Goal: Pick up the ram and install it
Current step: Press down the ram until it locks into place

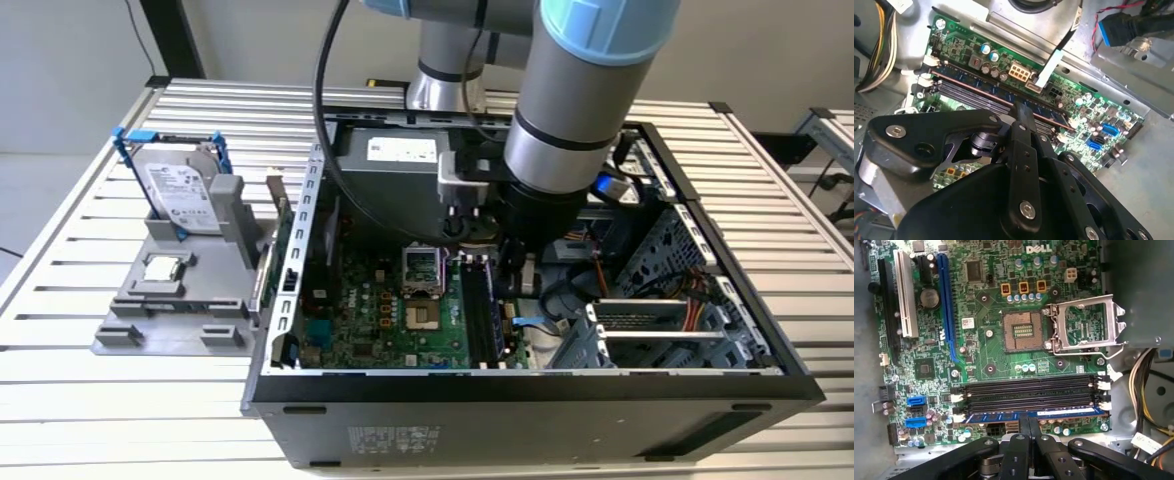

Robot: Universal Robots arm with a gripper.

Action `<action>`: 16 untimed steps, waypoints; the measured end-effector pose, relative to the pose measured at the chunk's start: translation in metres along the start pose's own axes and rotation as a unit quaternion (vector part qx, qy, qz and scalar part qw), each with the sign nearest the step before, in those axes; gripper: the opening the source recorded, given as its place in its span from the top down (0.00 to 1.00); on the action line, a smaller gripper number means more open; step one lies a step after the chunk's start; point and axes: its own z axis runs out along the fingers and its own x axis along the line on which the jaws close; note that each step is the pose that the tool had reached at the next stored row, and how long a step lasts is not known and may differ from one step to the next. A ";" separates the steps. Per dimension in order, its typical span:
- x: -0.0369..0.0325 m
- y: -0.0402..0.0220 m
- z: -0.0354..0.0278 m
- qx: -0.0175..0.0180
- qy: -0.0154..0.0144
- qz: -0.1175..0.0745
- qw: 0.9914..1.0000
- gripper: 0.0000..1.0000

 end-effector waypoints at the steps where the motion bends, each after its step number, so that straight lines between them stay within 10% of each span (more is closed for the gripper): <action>1: -0.0006 0.0001 0.0001 0.000 0.000 -0.004 1.000 1.00; 16: -0.0014 0.0001 0.0143 0.000 0.000 -0.023 1.000 1.00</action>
